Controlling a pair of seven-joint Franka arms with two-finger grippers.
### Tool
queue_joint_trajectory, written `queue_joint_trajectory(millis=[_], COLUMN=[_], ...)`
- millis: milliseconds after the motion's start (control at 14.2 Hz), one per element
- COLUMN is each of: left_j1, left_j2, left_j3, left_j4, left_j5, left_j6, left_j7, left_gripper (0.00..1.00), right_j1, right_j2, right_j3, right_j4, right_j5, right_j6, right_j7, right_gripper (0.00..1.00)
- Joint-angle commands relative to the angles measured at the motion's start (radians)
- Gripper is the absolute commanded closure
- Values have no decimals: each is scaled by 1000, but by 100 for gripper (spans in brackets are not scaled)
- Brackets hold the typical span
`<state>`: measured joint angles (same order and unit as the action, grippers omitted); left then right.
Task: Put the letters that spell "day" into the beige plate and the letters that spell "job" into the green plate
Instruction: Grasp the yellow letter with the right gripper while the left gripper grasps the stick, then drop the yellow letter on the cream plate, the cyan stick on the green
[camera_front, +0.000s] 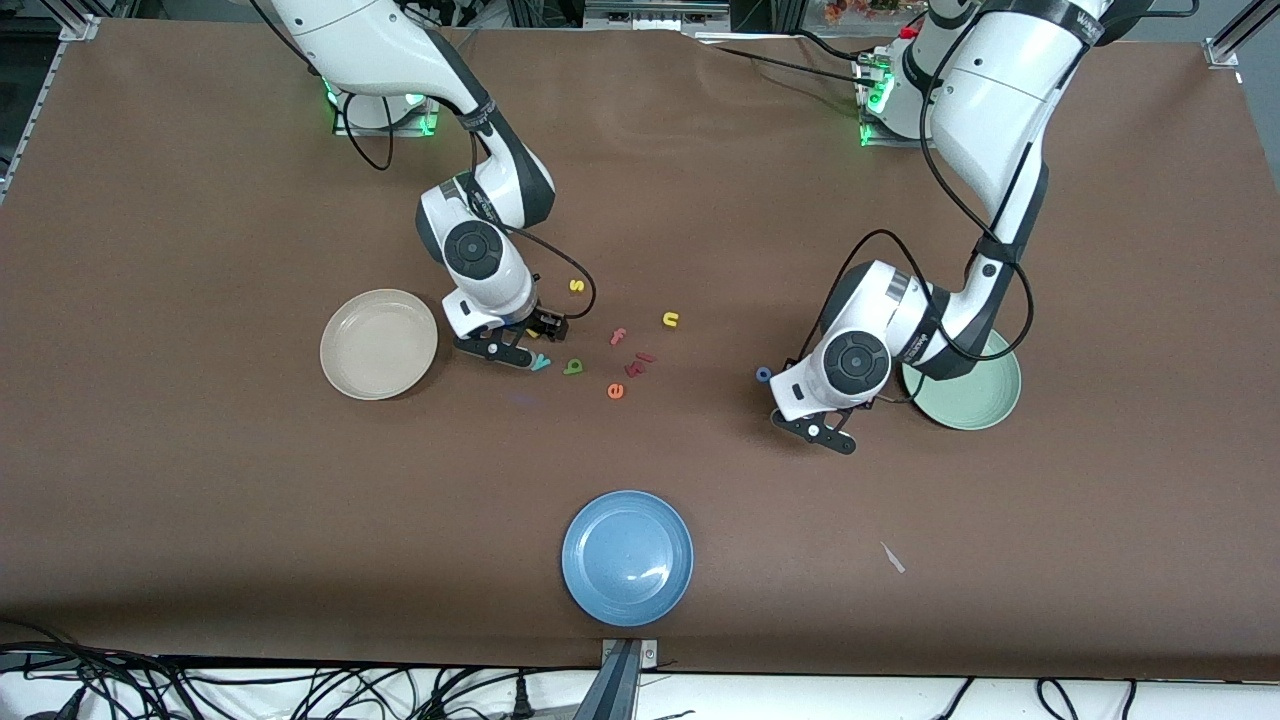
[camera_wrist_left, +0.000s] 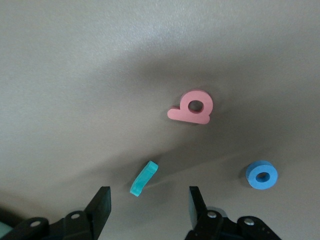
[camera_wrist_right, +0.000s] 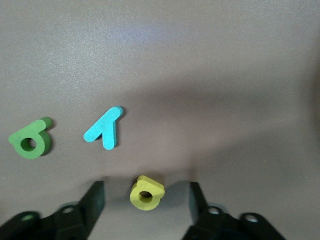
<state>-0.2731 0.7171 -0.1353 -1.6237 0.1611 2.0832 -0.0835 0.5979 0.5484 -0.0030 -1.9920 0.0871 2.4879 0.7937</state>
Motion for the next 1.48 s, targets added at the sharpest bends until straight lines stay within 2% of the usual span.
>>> queue_joint_trajectory(millis=[0, 212, 424, 635, 847, 1059, 1200, 1271, 1412], left_j1=[-5, 0, 2, 5, 6, 11, 61, 95, 184], left_j2=[15, 19, 24, 24, 2, -91, -146, -177, -220], left_j3=[5, 5, 5, 5, 5, 11, 11, 11, 9], left_j4=[-8, -4, -8, -7, 10, 10, 10, 10, 8], left_j5=[26, 26, 26, 26, 25, 26, 26, 26, 14], left_j6=[23, 26, 61, 58, 8, -154, -248, -280, -328], left_j7=[50, 100, 129, 172, 165, 169, 198, 265, 405], left_gripper=[33, 43, 61, 98, 100, 100, 100, 100, 100], right_j1=[-4, -6, -4, -7, -7, -6, -7, -18, -68], right_j2=[1, 4, 4, 2, 5, 4, -7, -27, -68], right_j3=[12, 18, 18, 18, 18, 18, 18, 15, 15], right_j4=[-7, -7, -8, -7, -7, -5, 5, 22, 86], right_j5=[25, 25, 25, 25, 25, 25, 25, 26, 29], right_j6=[16, 22, 20, 20, 22, 20, 8, -35, -215], right_j7=[-33, -33, -39, -60, -62, -60, -63, -67, -91], right_gripper=[44, 51, 55, 60, 69, 79, 83, 84, 84])
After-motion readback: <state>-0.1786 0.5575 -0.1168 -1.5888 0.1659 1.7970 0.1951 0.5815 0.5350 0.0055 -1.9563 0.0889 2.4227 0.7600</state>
